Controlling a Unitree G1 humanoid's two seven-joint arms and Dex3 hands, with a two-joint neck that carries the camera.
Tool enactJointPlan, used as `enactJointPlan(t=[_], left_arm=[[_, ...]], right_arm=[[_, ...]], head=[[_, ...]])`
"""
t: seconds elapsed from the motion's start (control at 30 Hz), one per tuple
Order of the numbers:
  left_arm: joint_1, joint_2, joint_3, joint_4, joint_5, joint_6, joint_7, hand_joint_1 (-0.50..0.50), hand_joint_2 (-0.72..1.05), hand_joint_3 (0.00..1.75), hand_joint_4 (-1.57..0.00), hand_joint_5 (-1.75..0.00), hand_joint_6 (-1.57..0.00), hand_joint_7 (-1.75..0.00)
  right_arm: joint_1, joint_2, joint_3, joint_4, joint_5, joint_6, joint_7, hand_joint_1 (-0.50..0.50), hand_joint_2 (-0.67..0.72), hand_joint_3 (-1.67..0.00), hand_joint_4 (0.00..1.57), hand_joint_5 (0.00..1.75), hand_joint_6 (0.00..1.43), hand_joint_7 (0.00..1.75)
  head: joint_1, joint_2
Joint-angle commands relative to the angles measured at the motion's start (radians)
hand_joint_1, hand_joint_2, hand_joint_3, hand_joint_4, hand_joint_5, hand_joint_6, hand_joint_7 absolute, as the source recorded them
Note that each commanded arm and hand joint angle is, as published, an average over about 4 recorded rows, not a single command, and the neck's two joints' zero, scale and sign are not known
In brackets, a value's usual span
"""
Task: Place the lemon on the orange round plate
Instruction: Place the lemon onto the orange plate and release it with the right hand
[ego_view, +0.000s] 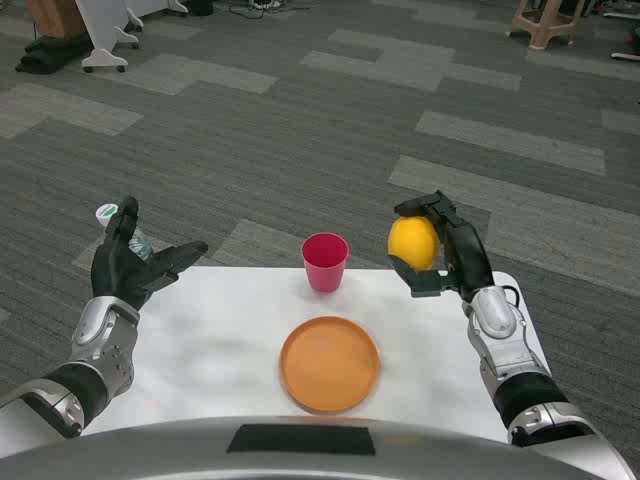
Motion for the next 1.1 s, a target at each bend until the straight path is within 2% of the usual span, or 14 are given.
enactJointPlan(t=[0.03,0.37,0.53,0.83,0.9,0.97,1.1], left_arm=[[-0.004,0.013,0.008,-0.003,0.002,-0.005,-0.001,0.50,0.16,0.09,-0.22,0.00,0.00,0.00],[-0.004,0.013,0.007,-0.003,0.002,-0.005,-0.001,0.50,0.16,0.09,-0.22,0.00,0.00,0.00],[-0.004,0.013,0.006,-0.003,0.002,-0.005,-0.001,0.50,0.16,0.09,-0.22,0.00,0.00,0.00],[-0.004,0.013,0.006,-0.003,0.002,-0.005,0.000,0.50,0.16,0.09,-0.22,0.00,0.00,0.00],[-0.004,0.012,0.006,-0.003,0.002,-0.005,0.000,0.50,0.16,0.09,-0.23,0.00,0.00,0.00],[-0.004,0.010,0.006,-0.003,0.002,-0.005,0.000,0.50,0.16,0.09,-0.25,0.00,0.00,0.00],[-0.004,0.009,0.008,-0.003,0.002,-0.005,0.000,0.50,0.16,0.09,-0.26,0.00,0.00,0.00]], right_arm=[[-0.035,-0.006,0.005,-0.013,0.008,-0.013,-0.010,-0.21,-0.60,-1.27,0.26,1.65,0.34,1.26],[-0.035,-0.006,0.008,-0.013,0.008,-0.013,-0.010,-0.21,-0.60,-1.27,0.26,1.65,0.35,1.26],[-0.037,-0.007,0.019,-0.013,0.009,-0.013,-0.010,-0.21,-0.60,-1.27,0.26,1.65,0.34,1.26],[-0.066,-0.020,0.157,0.022,0.036,-0.010,-0.010,-0.21,-0.60,-1.27,0.24,1.65,0.34,1.26],[-0.083,-0.024,0.221,0.049,0.046,-0.010,-0.010,-0.21,-0.60,-1.27,0.23,1.65,0.34,1.26],[-0.112,-0.028,0.310,0.091,0.055,-0.009,-0.010,-0.21,-0.60,-1.27,0.21,1.65,0.34,1.26],[-0.146,-0.029,0.356,0.123,0.048,-0.007,-0.007,-0.21,-0.60,-1.27,0.16,1.65,0.31,1.22]], head=[[0.012,-0.006],[0.008,-0.004],[0.028,-0.028],[0.111,-0.132],[0.127,-0.157],[0.129,-0.167],[0.127,-0.179]])
